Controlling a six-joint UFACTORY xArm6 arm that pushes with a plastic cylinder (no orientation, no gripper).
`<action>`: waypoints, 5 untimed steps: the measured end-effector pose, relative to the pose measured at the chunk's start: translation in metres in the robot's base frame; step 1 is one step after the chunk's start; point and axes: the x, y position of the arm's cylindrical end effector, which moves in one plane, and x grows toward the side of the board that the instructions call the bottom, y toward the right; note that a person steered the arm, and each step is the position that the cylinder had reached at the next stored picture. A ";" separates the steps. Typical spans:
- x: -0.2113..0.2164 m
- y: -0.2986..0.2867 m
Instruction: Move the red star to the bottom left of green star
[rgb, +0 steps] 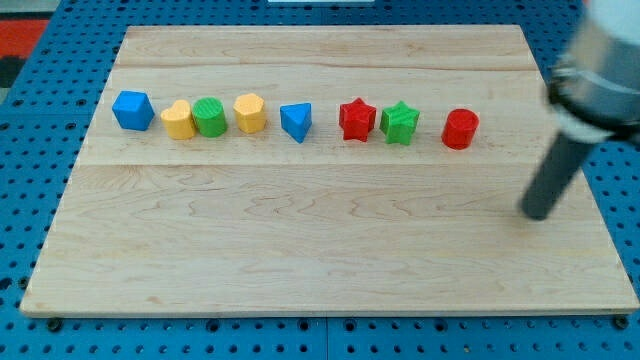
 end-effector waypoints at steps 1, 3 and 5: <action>-0.079 0.020; -0.123 -0.011; -0.137 -0.084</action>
